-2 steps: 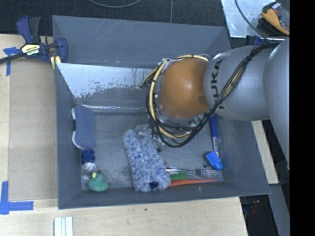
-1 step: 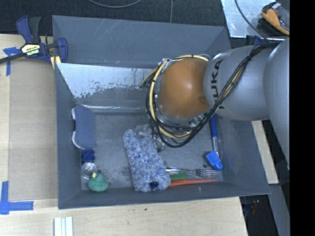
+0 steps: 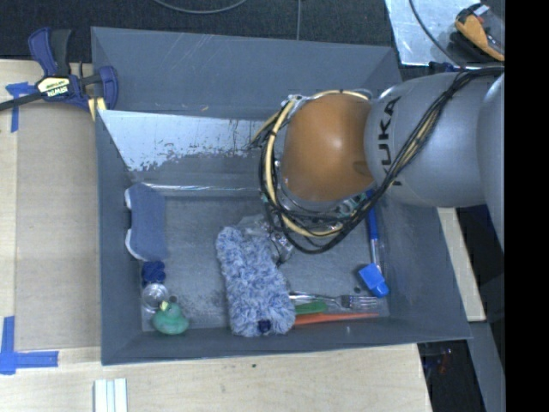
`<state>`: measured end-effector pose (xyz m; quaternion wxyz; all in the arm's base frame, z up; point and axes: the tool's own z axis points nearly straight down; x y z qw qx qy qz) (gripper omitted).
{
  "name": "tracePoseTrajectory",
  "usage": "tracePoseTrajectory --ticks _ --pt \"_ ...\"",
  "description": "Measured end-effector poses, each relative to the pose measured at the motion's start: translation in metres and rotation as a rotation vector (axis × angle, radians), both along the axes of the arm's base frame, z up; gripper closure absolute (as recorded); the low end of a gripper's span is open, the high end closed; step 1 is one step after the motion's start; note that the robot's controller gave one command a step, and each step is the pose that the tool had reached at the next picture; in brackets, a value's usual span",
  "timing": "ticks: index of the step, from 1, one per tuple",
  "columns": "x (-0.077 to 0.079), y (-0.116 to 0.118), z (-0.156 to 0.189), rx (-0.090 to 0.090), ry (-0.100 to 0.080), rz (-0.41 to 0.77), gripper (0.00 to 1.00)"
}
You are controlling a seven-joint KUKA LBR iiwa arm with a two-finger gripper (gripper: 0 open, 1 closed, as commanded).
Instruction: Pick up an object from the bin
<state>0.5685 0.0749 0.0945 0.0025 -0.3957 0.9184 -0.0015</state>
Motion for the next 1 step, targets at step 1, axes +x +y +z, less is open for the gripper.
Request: tracePoseTrajectory --ticks 1 --pt "0.0032 0.0003 0.0411 0.002 -0.013 -0.002 1.0"
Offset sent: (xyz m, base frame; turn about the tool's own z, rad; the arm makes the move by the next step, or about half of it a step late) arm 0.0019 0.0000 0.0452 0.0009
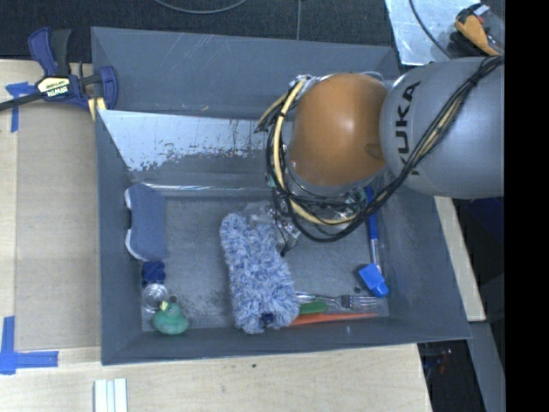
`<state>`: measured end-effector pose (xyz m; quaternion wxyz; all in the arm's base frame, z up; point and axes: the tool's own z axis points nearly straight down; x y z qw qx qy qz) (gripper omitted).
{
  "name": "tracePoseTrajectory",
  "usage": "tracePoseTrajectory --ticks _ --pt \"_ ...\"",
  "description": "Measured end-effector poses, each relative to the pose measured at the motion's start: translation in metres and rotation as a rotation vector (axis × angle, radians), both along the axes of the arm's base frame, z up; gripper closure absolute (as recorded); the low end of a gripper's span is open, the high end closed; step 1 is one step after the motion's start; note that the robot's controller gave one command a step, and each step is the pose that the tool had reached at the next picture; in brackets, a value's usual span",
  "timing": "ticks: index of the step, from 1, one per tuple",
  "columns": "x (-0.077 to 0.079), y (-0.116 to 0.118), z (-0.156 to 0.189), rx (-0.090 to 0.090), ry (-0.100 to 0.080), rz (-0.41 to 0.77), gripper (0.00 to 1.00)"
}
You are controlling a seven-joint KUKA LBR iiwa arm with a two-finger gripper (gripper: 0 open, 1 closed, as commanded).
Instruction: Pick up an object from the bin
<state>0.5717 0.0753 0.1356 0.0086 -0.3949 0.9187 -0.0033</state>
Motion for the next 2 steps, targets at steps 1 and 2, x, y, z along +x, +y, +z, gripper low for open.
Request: tracePoseTrajectory --ticks 1,2 --pt "0.0001 -0.0002 0.0047 0.001 -0.002 -0.002 1.0" --pt "0.0003 -0.0003 0.0146 0.002 -0.003 -0.004 1.0"
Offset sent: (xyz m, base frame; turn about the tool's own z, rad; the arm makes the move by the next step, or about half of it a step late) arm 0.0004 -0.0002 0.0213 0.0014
